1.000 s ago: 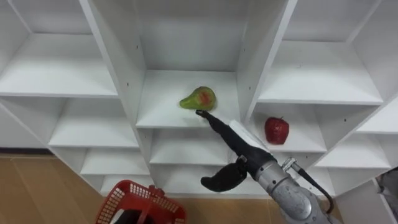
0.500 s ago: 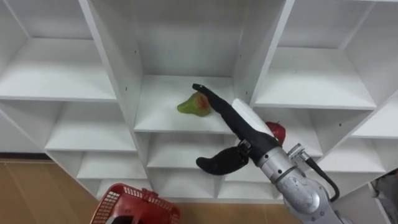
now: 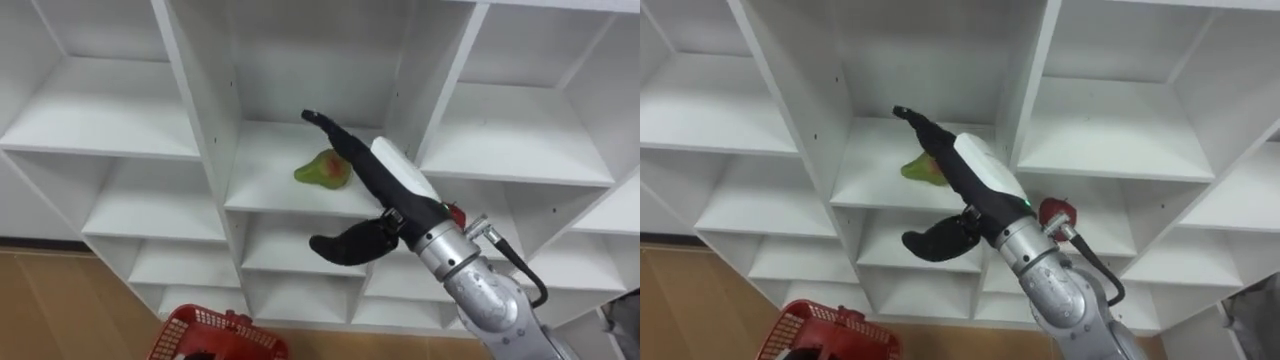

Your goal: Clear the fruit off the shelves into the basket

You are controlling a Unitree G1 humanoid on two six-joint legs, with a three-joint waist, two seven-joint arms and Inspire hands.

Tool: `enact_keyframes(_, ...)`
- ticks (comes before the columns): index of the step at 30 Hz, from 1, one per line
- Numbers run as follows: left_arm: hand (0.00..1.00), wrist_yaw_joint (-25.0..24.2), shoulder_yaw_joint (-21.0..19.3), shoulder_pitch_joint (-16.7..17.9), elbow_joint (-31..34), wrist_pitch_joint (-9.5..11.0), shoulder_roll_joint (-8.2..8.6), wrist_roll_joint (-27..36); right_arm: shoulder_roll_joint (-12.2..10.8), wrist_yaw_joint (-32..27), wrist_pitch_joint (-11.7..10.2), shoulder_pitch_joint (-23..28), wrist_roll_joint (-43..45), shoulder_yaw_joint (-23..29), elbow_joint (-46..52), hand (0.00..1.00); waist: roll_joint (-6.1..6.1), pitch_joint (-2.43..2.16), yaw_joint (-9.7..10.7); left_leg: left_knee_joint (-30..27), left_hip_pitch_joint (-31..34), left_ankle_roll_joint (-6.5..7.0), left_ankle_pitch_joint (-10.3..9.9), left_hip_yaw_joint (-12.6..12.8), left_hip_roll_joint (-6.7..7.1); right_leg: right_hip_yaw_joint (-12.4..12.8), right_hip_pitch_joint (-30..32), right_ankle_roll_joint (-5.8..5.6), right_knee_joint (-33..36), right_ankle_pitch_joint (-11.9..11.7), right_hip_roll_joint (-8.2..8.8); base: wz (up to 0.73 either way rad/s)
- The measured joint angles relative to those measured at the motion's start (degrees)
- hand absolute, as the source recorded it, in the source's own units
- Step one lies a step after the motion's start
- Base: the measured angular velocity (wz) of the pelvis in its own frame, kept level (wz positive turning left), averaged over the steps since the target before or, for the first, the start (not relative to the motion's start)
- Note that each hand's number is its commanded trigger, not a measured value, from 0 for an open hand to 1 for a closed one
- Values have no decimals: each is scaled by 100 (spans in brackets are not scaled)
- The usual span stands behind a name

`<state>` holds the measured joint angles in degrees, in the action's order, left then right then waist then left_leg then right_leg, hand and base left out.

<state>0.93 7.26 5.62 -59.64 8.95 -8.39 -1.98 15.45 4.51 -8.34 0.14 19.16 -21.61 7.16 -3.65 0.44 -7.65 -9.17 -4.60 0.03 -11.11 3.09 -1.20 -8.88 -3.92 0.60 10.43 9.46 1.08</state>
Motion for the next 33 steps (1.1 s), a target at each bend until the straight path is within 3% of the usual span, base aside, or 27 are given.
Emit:
enact_keyframes(5,100,21,-172,28,1,-34,-17,-9,2,-18,27,-217,140,59,0,0,-114,50,-82,-16,11,-9,6,-65,3,-77,-22,0,-5,0,6,5)
enact_keyframes(9,100,141,-291,45,-1,-104,-30,-113,9,-24,27,-262,155,62,0,0,-207,22,-203,-26,29,-10,6,-107,11,-133,-68,2,-77,-1,8,4)
enact_keyframes(14,100,140,-474,203,127,-172,-38,-232,21,-24,41,-470,74,164,-43,0,-273,19,-226,-36,38,-9,6,-254,31,-282,-117,0,-81,0,30,16)
enact_keyframes(17,100,126,-574,330,357,-199,-79,-269,21,-27,11,-703,31,413,-547,0,-327,40,-228,-46,28,-6,9,-366,51,-406,-164,-3,-83,2,52,17)
enact_keyframes(22,100,129,-709,425,476,-247,-159,-289,57,-206,28,-869,-106,787,-994,0,-375,35,-239,-50,42,-1,12,-473,70,-542,-210,-7,-82,4,70,13)
enact_keyframes(33,100,4,-817,423,572,-449,-231,-739,152,-293,34,-1914,-613,922,-2114,0,-482,58,-253,-142,132,-1,11,-574,96,-642,-217,-11,-83,7,86,6)
